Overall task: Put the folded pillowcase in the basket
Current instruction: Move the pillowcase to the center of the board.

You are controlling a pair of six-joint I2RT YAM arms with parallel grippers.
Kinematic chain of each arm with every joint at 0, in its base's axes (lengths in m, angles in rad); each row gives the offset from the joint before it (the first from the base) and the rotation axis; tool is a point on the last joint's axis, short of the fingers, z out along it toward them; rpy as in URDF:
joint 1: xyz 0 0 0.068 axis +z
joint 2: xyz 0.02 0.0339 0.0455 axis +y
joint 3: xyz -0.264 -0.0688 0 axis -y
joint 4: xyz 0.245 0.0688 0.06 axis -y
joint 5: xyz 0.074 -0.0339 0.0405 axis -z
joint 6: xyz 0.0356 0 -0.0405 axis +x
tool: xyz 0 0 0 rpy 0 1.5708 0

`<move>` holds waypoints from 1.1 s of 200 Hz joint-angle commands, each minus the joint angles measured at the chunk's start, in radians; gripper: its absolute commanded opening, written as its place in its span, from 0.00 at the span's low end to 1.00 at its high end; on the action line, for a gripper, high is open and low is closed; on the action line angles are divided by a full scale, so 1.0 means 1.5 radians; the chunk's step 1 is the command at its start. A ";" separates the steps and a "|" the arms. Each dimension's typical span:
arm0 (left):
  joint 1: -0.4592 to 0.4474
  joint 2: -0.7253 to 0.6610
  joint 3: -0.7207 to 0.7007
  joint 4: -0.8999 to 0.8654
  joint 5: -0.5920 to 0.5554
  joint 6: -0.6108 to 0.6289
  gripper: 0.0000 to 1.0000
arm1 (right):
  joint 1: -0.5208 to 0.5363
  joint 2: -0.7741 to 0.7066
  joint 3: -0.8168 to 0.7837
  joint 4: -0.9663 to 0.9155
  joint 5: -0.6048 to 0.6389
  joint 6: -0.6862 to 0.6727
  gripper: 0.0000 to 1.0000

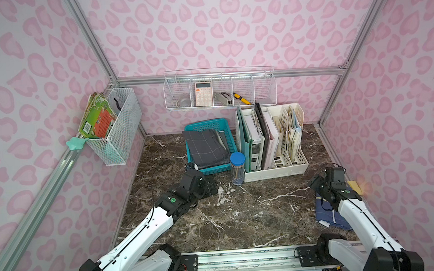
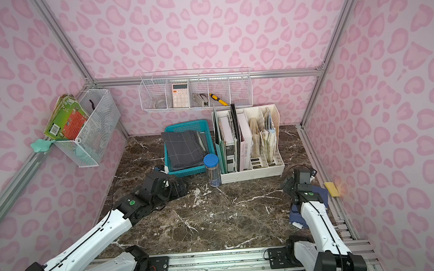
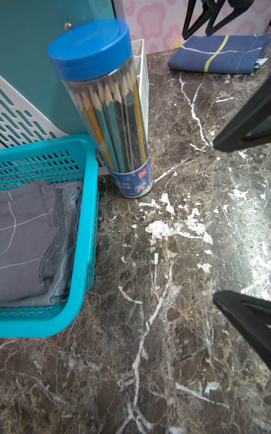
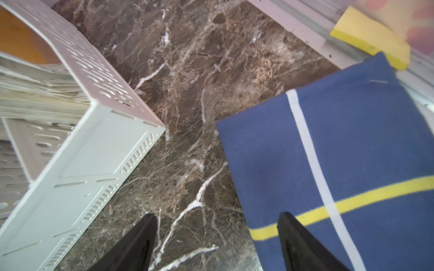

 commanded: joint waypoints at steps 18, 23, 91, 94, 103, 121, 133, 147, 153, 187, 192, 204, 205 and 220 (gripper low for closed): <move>0.000 0.004 -0.005 0.016 -0.009 -0.005 0.98 | -0.042 0.064 -0.036 0.082 -0.065 0.018 0.84; -0.001 0.002 -0.006 0.017 -0.010 -0.006 0.98 | -0.045 0.072 -0.039 0.084 -0.068 0.019 0.84; 0.000 -0.002 -0.005 0.010 -0.022 -0.008 0.98 | -0.044 0.143 -0.067 0.098 -0.110 0.036 0.84; 0.000 -0.002 -0.004 0.009 -0.022 -0.008 0.98 | -0.040 0.143 -0.068 0.097 -0.109 0.037 0.84; -0.001 -0.002 -0.003 0.008 -0.025 -0.007 0.98 | -0.025 0.141 -0.072 0.096 -0.103 0.043 0.84; 0.000 -0.002 -0.003 0.007 -0.031 -0.008 0.98 | 0.025 0.128 -0.077 0.084 -0.092 0.065 0.84; 0.000 -0.002 0.000 0.004 -0.037 -0.007 0.98 | 0.073 0.116 -0.079 0.070 -0.083 0.092 0.84; 0.000 0.000 0.003 -0.001 -0.046 -0.006 0.98 | 0.135 0.098 -0.081 0.049 -0.071 0.130 0.84; 0.000 -0.001 0.004 -0.001 -0.048 -0.005 0.98 | 0.166 0.089 -0.082 0.042 -0.064 0.148 0.84; 0.000 0.006 0.008 -0.002 -0.052 -0.003 0.98 | 0.328 0.041 -0.090 0.045 -0.056 0.243 0.84; 0.000 0.009 0.008 -0.001 -0.051 -0.003 0.98 | 0.351 0.037 -0.090 0.056 -0.057 0.250 0.84; -0.001 0.016 0.011 0.000 -0.043 -0.004 0.98 | 0.394 0.035 -0.072 0.068 -0.052 0.248 0.86; -0.001 0.016 0.011 0.000 -0.043 -0.004 0.98 | 0.396 0.035 -0.069 0.066 -0.051 0.248 0.86; 0.000 0.025 0.011 0.001 -0.030 -0.006 0.98 | 0.409 0.047 -0.029 0.030 -0.030 0.215 0.87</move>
